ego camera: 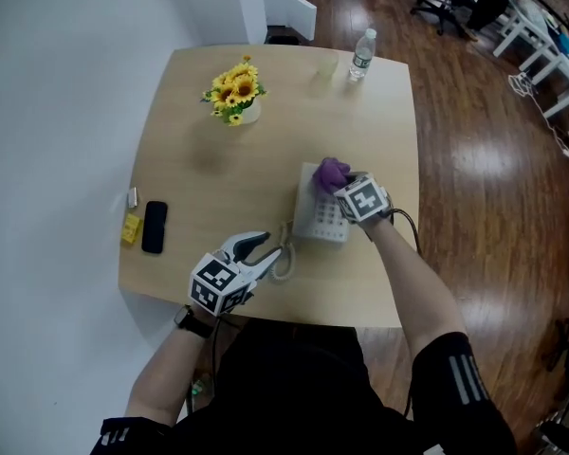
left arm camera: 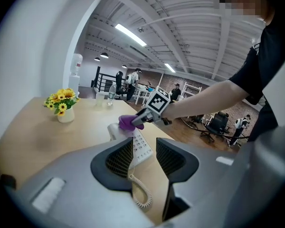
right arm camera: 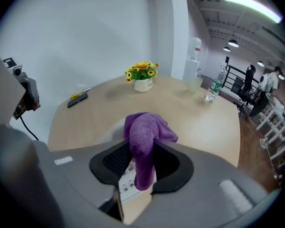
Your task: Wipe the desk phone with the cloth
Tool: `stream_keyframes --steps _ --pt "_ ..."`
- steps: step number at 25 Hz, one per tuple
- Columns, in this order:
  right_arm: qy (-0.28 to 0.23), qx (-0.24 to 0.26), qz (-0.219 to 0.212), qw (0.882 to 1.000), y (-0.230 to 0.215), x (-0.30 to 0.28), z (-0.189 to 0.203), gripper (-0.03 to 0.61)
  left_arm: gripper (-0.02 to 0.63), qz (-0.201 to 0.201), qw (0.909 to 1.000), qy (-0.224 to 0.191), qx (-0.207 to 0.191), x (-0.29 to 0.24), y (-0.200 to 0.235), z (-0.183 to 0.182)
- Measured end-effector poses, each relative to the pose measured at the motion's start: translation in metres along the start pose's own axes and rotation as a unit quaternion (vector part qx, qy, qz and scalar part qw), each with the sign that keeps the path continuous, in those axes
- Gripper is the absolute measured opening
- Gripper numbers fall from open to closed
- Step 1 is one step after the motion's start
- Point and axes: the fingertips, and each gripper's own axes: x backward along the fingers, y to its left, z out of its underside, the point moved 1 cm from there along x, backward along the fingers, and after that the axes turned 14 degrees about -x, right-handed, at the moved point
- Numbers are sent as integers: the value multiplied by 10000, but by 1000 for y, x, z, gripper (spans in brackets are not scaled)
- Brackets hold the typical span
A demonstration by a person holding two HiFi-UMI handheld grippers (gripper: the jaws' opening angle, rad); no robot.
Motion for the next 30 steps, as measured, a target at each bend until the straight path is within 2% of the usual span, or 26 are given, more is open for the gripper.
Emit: stream_keyframes --steps 4,9,14,21,24,27,28,30 --pt "263 264 137 9992 0 -20 -11 132 146 -111 9999 54 62 11 4 7" --pt "346 97 127 9993 6 -28 3 132 146 -219 9996 93 132 19 11 15" --pt "294 -29 7 9996 24 -23 51 132 146 -151 9998 37 139 12 11 15" --pt "490 148 -378 9980 77 -10 127 132 146 52 10000 6 1 -3 5 5" --pt "574 304 -427 9970 88 -8 147 132 146 112 9999 -3 -44 -5 3 1" --pt "629 391 -459 9962 93 -2 151 132 146 144 9999 -9 -91 -6 3 -2" --pt "573 487 -469 9961 96 2 149 132 146 152 9998 -8 -98 -6 2 -2" --pt "400 1000 -490 9930 108 8 143 132 146 157 9998 -7 -104 -5 2 -1"
